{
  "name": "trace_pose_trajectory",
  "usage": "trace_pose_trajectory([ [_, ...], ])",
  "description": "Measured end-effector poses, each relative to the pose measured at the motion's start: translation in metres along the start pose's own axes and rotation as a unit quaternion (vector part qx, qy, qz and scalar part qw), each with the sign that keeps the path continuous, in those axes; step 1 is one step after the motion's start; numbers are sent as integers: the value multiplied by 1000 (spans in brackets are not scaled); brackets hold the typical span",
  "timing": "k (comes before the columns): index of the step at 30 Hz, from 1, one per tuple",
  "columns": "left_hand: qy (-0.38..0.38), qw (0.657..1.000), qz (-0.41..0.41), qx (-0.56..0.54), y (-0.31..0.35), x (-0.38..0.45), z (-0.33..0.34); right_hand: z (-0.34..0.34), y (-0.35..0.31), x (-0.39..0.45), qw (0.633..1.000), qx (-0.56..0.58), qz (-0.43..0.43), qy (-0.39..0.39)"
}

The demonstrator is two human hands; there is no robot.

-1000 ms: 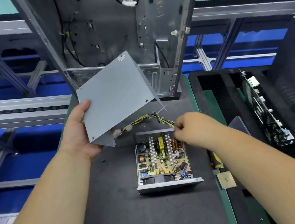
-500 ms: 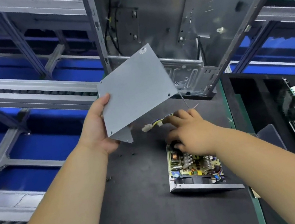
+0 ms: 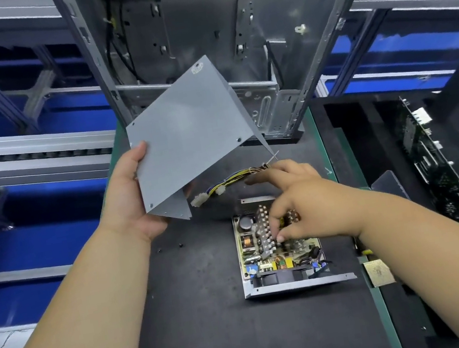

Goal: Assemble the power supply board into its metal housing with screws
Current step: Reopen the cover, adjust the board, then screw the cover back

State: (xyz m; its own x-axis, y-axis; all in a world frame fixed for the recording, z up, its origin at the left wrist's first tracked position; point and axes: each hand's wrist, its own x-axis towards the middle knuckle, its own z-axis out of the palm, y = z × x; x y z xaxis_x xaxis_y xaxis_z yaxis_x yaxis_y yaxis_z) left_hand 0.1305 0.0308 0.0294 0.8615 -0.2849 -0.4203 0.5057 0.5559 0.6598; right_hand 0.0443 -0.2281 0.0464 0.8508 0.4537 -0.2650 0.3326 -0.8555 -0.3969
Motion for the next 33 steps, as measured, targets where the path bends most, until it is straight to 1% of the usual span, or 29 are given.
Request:
trace_pose_trajectory([
  [5,-15,1000,11,19,-9,-2,14,8,17,-15,1000,16,-12,7],
  [12,9,998,15,65,-27,-5,28,20,39,-31,998,55,-38,-3],
  [13,17,998,17,66,-29,-7,31,20,40,-32,997,74,-37,6],
  [15,28,997,19,73,-31,-11,37,16,42,-36,990,129,-26,59],
  [18,36,995,17,91,-34,-21,45,3,50,-42,969,186,34,157],
  [20,36,995,18,93,-34,-28,51,-10,51,-48,948,233,100,195],
  [22,35,995,18,87,-33,-35,55,-24,47,-49,910,307,172,217],
  [23,32,995,13,89,-33,-38,56,-32,43,-48,883,358,201,225],
  [25,27,993,0,118,-34,-44,57,-48,34,-48,805,504,230,212],
  [26,21,990,-12,141,-34,-47,58,-54,30,-51,783,547,225,192],
  [27,10,986,-28,162,-35,-51,59,-57,27,-54,774,572,214,165],
  [30,5,977,-64,201,-39,-59,61,-63,19,-65,778,597,182,74],
  [31,8,976,-71,206,-40,-61,62,-63,15,-68,777,601,182,53],
  [33,15,973,-82,214,-43,-64,64,-63,6,-71,774,598,203,37],
])
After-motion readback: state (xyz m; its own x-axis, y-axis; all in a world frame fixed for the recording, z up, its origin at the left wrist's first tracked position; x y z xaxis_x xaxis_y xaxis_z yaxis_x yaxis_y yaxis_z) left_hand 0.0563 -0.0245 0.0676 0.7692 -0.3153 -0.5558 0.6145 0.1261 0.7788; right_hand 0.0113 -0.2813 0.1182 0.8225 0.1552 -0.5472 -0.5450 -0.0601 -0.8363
